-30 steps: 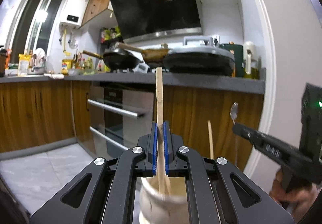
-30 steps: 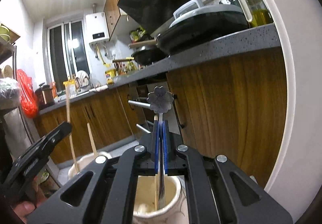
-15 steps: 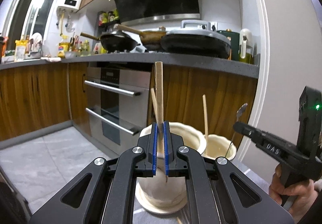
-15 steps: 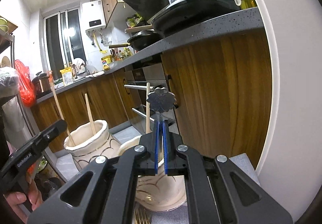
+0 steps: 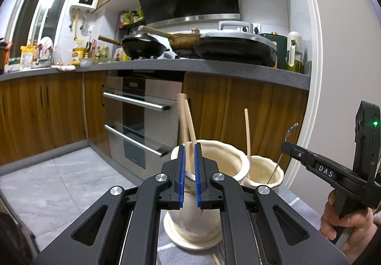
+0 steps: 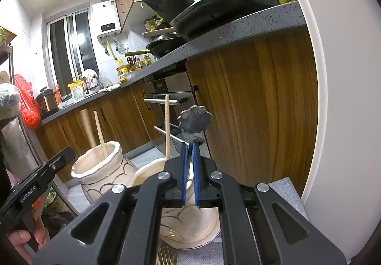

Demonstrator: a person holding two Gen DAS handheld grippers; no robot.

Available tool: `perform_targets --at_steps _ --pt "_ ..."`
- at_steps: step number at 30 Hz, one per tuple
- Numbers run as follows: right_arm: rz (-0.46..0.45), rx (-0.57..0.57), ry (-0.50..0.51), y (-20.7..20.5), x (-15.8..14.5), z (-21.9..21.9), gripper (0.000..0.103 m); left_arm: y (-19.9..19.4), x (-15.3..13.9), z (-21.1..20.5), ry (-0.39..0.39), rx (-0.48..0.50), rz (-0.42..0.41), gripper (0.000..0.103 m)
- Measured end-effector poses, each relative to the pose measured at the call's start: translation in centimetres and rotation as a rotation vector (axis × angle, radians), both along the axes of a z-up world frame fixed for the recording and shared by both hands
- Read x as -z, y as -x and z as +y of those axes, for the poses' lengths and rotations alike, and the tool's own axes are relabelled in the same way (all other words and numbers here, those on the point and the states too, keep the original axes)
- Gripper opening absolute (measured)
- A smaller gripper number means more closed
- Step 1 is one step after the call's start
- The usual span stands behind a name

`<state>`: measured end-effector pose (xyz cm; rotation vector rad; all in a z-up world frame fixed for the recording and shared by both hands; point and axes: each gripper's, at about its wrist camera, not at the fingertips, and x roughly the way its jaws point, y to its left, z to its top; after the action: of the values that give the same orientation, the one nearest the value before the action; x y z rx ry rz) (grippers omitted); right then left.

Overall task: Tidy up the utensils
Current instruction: 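Drop the chopstick into the tall cup while the right tool drops the spoon into the short cup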

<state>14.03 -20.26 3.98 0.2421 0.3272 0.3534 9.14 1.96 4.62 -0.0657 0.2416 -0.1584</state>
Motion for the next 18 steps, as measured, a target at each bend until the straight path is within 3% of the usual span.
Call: perform_targets --at_steps 3,6,8,10,12,18 --pt "-0.003 0.005 -0.001 -0.1 -0.2 -0.1 0.01 0.2 0.0 -0.1 -0.009 -0.006 0.001 0.015" --pt "-0.002 -0.001 -0.018 0.0 -0.3 -0.4 0.031 0.4 0.0 0.0 -0.017 -0.019 0.009 0.023" --pt "-0.001 -0.001 -0.018 0.4 -0.4 -0.6 0.031 0.7 -0.2 0.1 -0.025 -0.03 0.017 0.027" --pt "0.001 -0.006 -0.026 0.8 -0.6 -1.0 0.038 1.0 -0.5 0.1 -0.025 -0.037 0.016 0.035" --pt "0.004 -0.013 -0.037 1.5 -0.7 -1.4 0.057 1.7 -0.8 0.1 -0.023 -0.051 0.011 0.056" --pt "0.024 -0.052 -0.03 3.7 -0.7 -3.0 0.084 3.7 -1.1 0.0 -0.023 -0.078 0.013 0.085"
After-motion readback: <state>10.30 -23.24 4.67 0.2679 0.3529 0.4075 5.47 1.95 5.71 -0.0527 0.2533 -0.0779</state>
